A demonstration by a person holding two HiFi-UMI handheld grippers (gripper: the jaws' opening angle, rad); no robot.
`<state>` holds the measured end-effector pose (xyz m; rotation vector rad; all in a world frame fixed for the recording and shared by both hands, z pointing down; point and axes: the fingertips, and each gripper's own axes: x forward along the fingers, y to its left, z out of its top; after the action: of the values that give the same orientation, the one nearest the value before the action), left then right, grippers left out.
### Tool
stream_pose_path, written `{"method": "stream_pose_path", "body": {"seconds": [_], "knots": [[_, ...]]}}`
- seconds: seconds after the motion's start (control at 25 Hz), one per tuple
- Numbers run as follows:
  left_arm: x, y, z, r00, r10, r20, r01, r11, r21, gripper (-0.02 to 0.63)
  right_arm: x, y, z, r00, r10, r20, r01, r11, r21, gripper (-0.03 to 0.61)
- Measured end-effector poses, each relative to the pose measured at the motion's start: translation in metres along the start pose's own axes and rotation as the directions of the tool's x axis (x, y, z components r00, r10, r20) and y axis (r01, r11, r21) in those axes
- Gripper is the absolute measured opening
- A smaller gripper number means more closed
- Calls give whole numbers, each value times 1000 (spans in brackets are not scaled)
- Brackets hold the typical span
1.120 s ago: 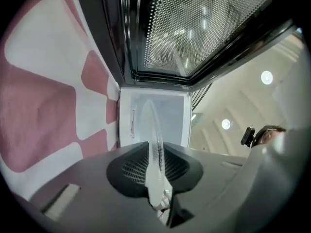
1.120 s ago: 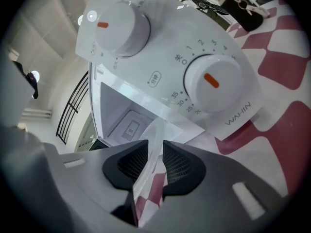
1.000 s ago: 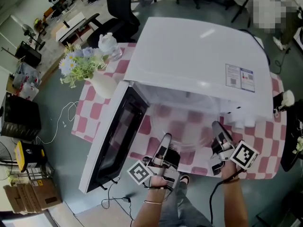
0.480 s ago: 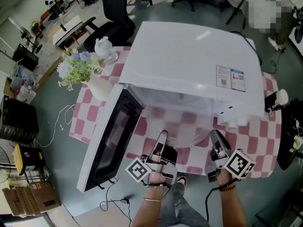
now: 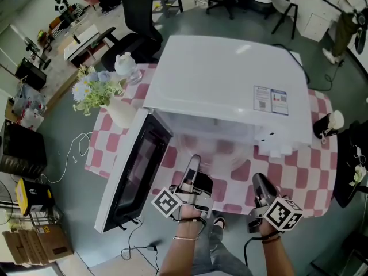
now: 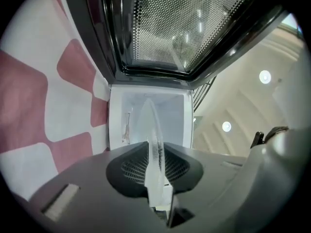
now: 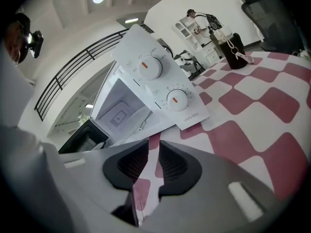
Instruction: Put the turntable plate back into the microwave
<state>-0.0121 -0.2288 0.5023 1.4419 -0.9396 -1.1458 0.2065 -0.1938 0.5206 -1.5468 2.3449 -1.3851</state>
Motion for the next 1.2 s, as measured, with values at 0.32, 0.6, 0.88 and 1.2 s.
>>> {"method": "stream_pose_path", "body": {"seconds": [0.32, 0.6, 0.88, 1.2], "knots": [[13, 0, 8, 1000, 0, 24, 0, 1000, 8, 55, -15, -10, -14, 996, -81, -33, 78, 994, -70, 69], [31, 6, 14, 999, 4, 44, -5, 1000, 20, 55, -18, -20, -20, 989, -142, -49, 137, 986, -97, 11], [46, 11, 18, 998, 4, 55, -4, 1000, 3, 57, -20, -21, -29, 987, -146, -72, 140, 987, -77, 11], [63, 16, 25, 998, 3, 65, -2, 1000, -13, 57, -21, -23, -34, 984, -158, -77, 153, 986, -62, 11]]}}
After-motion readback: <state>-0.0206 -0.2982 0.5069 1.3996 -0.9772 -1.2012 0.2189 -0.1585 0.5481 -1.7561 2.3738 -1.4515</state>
